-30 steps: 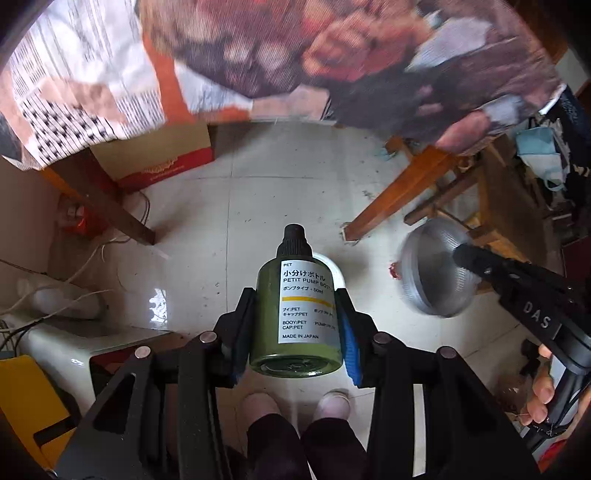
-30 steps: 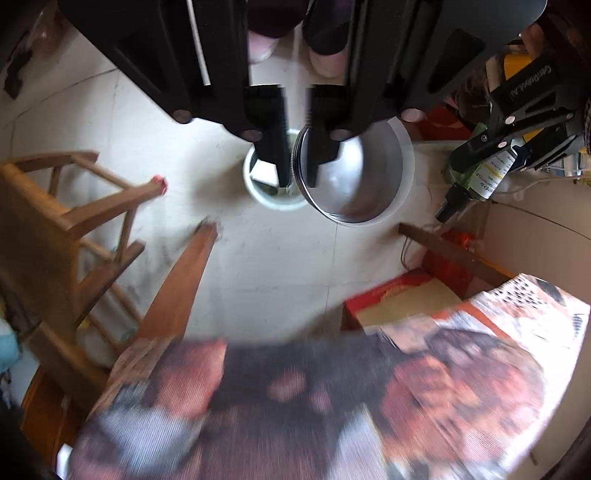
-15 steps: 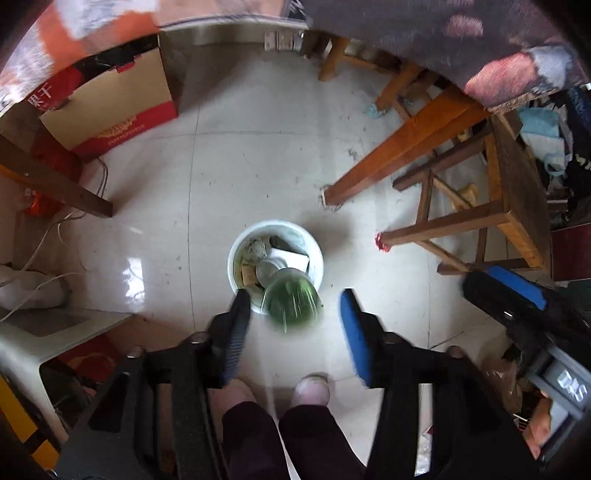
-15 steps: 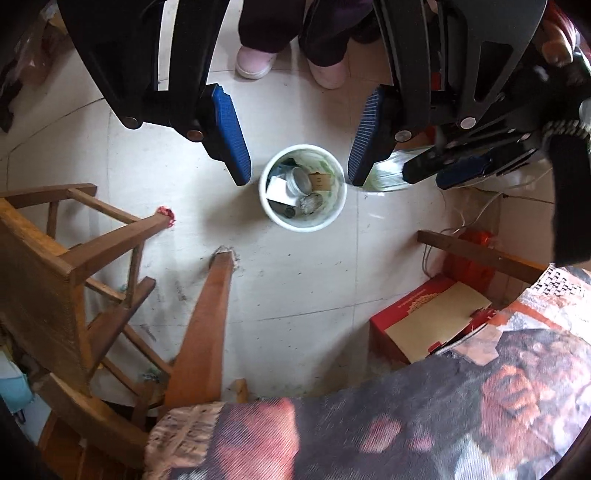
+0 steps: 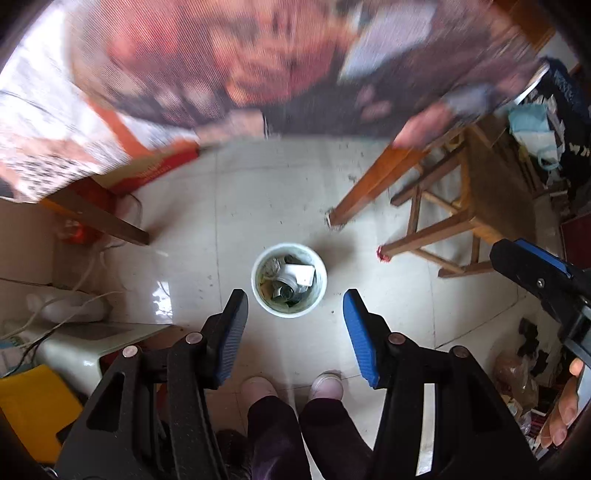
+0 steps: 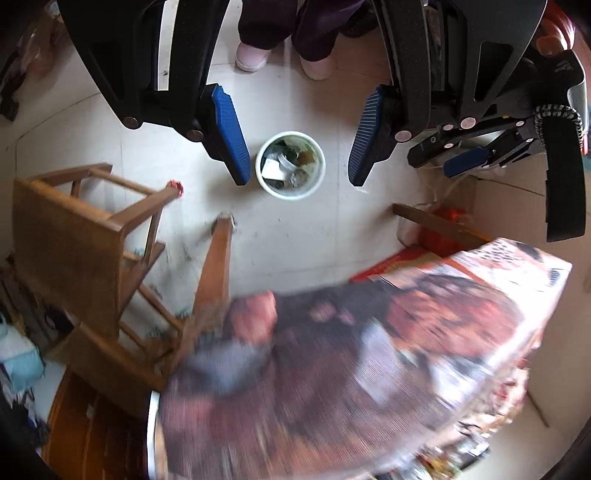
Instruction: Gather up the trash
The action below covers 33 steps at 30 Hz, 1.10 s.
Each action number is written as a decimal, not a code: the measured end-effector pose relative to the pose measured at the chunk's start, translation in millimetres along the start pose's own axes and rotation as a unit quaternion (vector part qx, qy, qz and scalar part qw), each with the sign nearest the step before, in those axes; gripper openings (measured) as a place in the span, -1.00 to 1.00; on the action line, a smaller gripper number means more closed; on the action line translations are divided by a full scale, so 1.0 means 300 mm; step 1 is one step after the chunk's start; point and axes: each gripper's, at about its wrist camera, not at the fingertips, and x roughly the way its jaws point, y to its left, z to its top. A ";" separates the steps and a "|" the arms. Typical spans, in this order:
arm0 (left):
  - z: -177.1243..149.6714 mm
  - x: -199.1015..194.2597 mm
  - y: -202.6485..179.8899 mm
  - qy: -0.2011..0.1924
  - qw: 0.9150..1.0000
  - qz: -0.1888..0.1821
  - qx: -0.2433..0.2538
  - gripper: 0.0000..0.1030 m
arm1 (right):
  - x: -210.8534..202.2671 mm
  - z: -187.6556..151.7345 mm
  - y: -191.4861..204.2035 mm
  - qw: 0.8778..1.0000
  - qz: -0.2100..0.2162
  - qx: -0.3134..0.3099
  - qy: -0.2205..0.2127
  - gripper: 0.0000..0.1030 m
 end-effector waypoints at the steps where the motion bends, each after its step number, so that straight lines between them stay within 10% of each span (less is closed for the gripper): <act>1: -0.004 -0.053 -0.005 -0.009 1.000 0.001 -0.004 0.02 | -0.039 0.003 0.012 1.000 0.001 -0.005 -0.006 0.00; 11: -0.088 -0.771 -0.102 -0.167 0.986 -0.009 -0.016 0.02 | -0.648 0.007 0.167 0.990 0.028 -0.072 -0.119 0.00; 25: -0.436 -1.509 -0.125 -0.398 0.915 -0.024 0.060 0.30 | -1.289 -0.256 0.367 0.935 0.032 -0.104 -0.336 0.00; 28: -0.530 -1.592 -0.098 -0.421 0.905 -0.018 0.054 0.98 | -1.325 -0.333 0.404 0.931 0.034 -0.106 -0.346 0.49; 33: -0.656 -1.658 -0.054 -0.434 0.899 -0.017 0.047 1.00 | -1.370 -0.438 0.447 0.921 0.008 -0.104 -0.375 0.99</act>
